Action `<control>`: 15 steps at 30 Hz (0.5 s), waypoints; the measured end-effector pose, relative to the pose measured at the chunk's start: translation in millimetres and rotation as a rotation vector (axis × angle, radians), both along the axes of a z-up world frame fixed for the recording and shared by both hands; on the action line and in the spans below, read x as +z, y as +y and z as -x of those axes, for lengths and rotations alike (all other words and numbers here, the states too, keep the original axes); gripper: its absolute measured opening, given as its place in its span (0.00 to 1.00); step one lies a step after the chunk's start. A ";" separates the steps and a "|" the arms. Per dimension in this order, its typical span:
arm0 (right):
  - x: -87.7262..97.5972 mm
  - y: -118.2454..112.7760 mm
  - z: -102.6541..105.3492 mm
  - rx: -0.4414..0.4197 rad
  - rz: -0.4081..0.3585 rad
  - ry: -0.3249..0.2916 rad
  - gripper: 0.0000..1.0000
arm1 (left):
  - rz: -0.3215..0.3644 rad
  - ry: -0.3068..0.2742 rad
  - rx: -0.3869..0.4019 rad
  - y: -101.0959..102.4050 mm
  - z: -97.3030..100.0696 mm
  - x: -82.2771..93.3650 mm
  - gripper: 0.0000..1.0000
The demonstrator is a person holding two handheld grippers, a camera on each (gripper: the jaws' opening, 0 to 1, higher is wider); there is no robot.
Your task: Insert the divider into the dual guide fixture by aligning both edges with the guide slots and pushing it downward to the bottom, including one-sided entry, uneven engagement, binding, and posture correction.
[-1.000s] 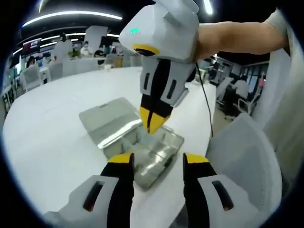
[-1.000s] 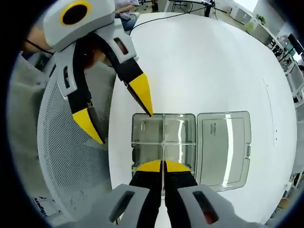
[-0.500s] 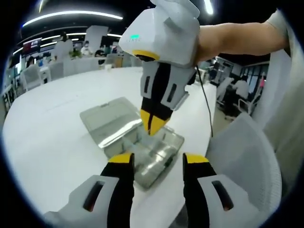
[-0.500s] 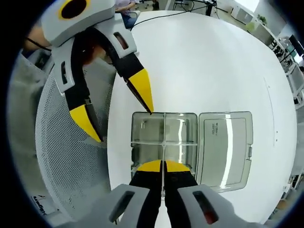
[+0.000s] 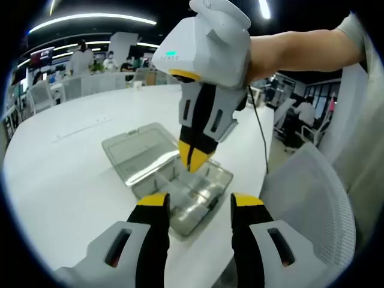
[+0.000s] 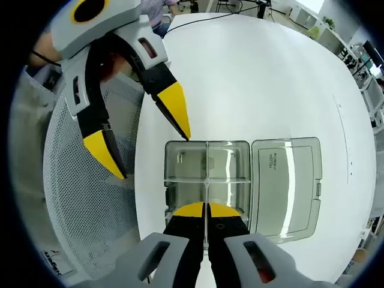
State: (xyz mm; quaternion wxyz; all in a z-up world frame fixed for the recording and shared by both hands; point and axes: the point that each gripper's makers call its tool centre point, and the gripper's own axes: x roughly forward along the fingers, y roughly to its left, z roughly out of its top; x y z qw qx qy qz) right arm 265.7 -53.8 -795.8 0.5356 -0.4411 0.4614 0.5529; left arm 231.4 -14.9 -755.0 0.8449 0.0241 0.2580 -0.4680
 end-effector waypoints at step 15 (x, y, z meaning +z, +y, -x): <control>-11.0 -1.0 -1.0 -0.011 -0.013 0.025 0.00 | -0.004 0.002 0.003 0.7 -0.1 -0.8 0.38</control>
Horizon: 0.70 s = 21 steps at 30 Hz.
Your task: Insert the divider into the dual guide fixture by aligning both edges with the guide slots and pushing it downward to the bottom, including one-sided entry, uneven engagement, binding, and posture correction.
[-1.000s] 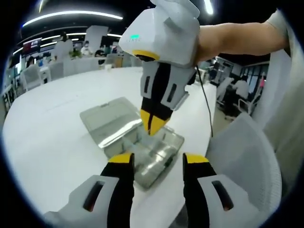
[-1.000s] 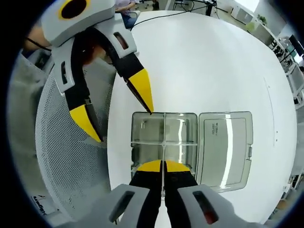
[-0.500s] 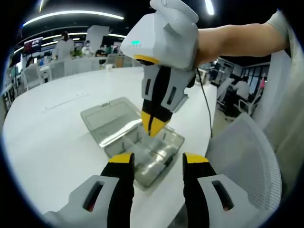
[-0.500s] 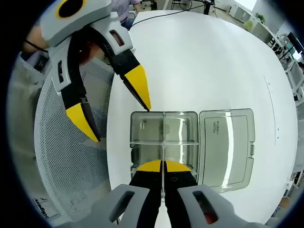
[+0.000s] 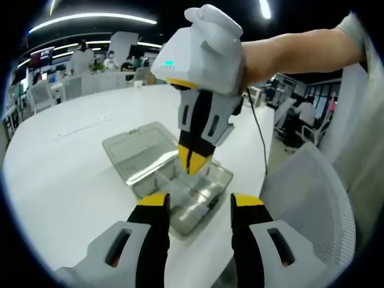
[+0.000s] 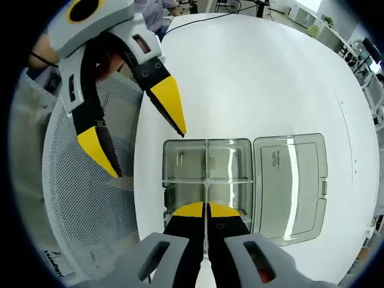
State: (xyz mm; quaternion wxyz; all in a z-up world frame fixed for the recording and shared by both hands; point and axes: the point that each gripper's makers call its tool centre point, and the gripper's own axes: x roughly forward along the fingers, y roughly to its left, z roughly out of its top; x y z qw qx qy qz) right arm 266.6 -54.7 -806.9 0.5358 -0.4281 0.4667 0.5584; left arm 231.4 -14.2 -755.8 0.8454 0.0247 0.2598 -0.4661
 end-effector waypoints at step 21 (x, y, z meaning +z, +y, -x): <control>-25.3 -0.9 2.0 -0.002 0.017 -0.016 0.00 | -0.001 0.014 0.008 2.2 1.3 -4.5 0.38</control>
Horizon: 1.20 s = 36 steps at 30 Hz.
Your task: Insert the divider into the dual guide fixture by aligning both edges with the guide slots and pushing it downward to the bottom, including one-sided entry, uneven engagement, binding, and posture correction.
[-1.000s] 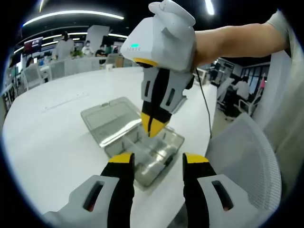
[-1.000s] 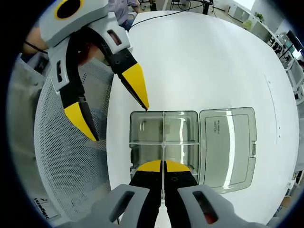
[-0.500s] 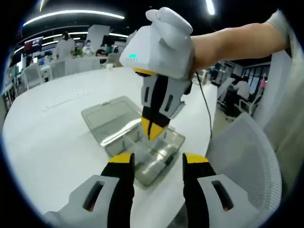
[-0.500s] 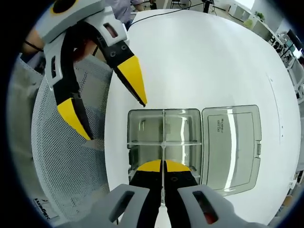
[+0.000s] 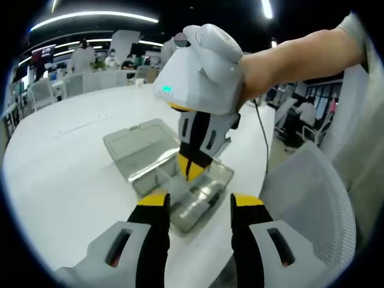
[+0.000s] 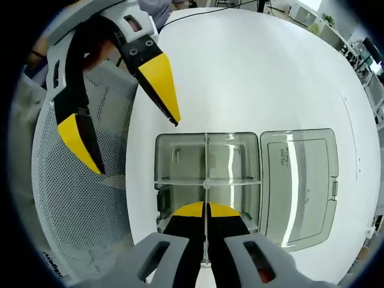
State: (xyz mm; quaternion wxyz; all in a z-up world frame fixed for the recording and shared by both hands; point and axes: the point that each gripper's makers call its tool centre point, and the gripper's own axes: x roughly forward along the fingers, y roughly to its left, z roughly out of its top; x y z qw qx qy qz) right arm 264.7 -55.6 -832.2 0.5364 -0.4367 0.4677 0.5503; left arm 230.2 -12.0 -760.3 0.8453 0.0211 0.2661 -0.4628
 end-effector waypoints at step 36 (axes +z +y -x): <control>-6.5 -0.5 -2.4 0.035 -0.006 -0.043 0.00 | 0.004 0.016 0.034 7.4 11.9 -0.4 0.37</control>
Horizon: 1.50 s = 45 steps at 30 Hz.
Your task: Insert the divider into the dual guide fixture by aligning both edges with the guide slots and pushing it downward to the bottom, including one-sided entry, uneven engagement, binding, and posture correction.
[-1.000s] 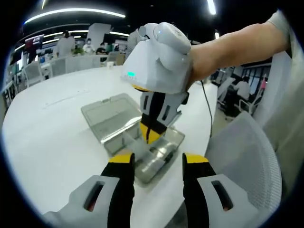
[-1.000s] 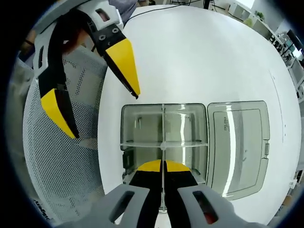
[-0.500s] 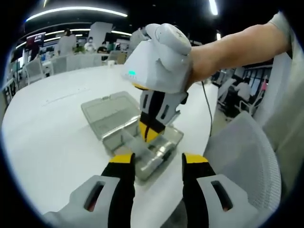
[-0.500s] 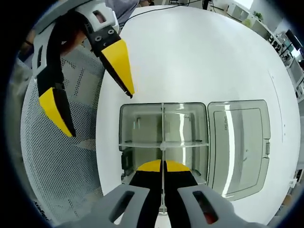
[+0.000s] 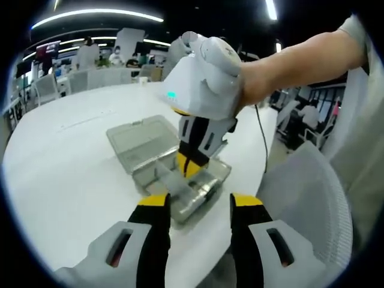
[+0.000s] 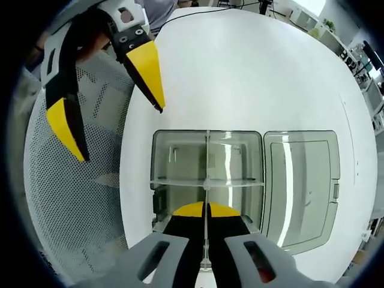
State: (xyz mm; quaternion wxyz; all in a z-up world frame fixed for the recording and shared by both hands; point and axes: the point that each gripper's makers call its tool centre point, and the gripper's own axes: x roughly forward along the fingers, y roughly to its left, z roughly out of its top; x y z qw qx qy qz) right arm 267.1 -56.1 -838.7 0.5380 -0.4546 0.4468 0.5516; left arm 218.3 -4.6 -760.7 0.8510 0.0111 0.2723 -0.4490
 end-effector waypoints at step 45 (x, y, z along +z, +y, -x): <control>35.2 -12.7 14.2 -0.147 -0.350 -0.059 0.38 | -0.045 -0.008 0.029 24.3 -1.0 -7.8 0.43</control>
